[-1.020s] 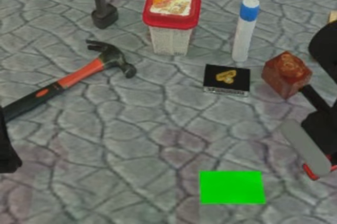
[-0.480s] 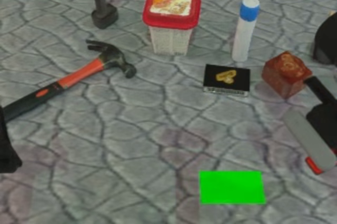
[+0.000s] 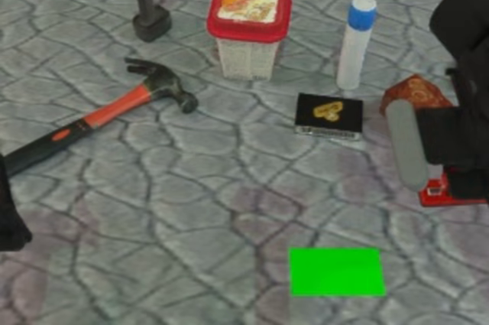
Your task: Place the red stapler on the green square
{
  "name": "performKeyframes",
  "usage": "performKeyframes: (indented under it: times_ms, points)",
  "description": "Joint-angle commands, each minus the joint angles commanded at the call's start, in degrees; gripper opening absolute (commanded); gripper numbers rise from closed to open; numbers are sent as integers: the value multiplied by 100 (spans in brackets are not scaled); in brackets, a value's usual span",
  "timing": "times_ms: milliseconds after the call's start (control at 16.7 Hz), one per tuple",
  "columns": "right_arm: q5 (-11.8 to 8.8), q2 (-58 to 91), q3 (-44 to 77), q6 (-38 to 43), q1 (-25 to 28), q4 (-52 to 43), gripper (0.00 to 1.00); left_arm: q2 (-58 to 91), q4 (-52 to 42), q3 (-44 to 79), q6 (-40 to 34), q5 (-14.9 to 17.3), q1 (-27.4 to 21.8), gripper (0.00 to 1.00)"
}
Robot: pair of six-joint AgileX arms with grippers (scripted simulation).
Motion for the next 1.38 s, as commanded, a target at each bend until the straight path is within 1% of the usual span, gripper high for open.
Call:
performKeyframes:
  times_ms: [120, 240, 420, 660, 840, 1020, 1200, 1380]
  points:
    - [82, 126, 223, 1255, 128, 61, 0, 0, 0, 0, 0, 0, 0, 100]
    - [156, 253, 418, 2714, 255, 109, 0, 0, 0, 0, 0, 0, 0, 100]
    - [241, 446, 642, 5210, 450, 134, 0, 0, 0, 0, 0, 0, 0, 100]
    - [283, 711, 830, 8785, 718, 51, 0, 0, 0, 0, 0, 0, 0, 100]
    - [257, 868, 894, 11374, 910, -69, 0, 0, 0, 0, 0, 0, 0, 100]
    - [182, 977, 916, 13684, 1081, -222, 0, 0, 0, 0, 0, 0, 0, 100]
    - [73, 1016, 903, 15668, 1221, -375, 0, 0, 0, 0, 0, 0, 0, 100]
    - [-50, 965, 853, 17333, 1321, -489, 0, 0, 0, 0, 0, 0, 0, 100]
